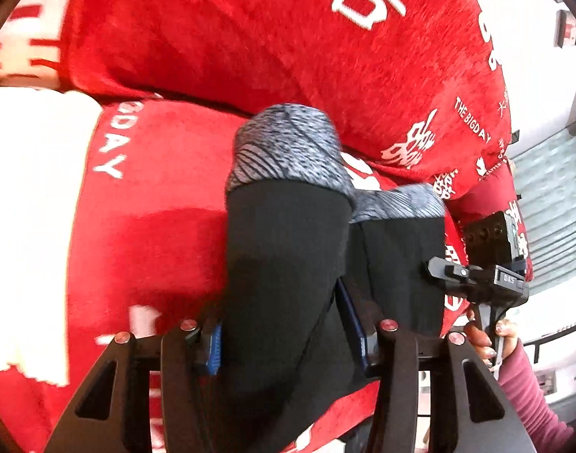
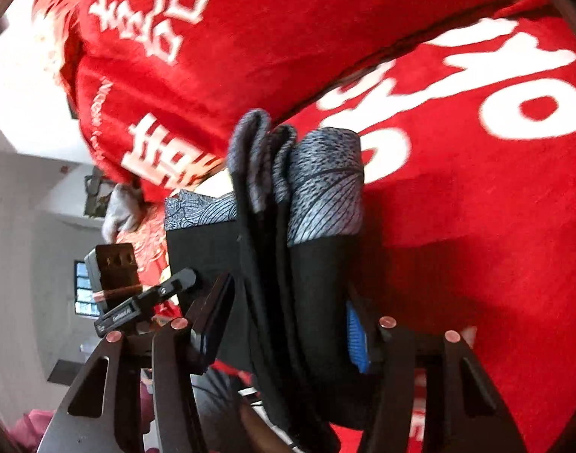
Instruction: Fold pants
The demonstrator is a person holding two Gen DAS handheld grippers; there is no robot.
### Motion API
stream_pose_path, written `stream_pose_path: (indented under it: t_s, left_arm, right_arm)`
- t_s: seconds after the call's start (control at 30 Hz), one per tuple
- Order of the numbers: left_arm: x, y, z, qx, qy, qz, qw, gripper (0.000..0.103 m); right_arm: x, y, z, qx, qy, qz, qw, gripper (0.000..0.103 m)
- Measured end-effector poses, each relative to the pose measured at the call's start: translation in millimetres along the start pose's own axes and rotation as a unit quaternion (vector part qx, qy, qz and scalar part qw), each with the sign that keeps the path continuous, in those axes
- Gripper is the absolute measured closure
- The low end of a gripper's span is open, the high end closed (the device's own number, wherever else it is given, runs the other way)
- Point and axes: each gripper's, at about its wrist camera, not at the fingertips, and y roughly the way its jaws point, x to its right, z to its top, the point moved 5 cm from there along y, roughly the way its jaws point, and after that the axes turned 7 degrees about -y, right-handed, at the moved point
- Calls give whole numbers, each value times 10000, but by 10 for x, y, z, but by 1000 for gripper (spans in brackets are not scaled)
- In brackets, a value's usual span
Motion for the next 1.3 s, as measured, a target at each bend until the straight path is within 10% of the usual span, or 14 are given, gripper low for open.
stream_pose_path:
  t_s: [0.17, 0.33, 0.5, 0.7, 0.83, 1.3]
  left_arm:
    - [-330, -217, -179, 197, 212, 619, 9977, 51]
    - [-640, -113, -254, 614, 508, 1595, 9840, 50]
    - [-747, -171, -271, 885, 659, 2063, 9723, 23]
    - [-733, -404, -384, 1168, 622, 2445, 9606, 23]
    - [-661, -521, -492, 1295, 587, 2444, 9592, 1]
    - [-302, -755, -939, 1505, 707, 2526, 9532, 1]
  right_arm:
    - [-170, 249, -245, -168, -133, -56, 9998, 45]
    - [102, 457, -318, -181, -328, -1351, 9901, 45]
    - [220, 473, -288, 10, -500, -2100, 9764, 21]
    - [36, 148, -398, 417, -656, -3019, 9502, 19]
    - [-224, 8, -524, 513, -851, -3132, 9445, 18]
    - [-993, 274, -1061, 755, -1434, -3198, 9335, 0]
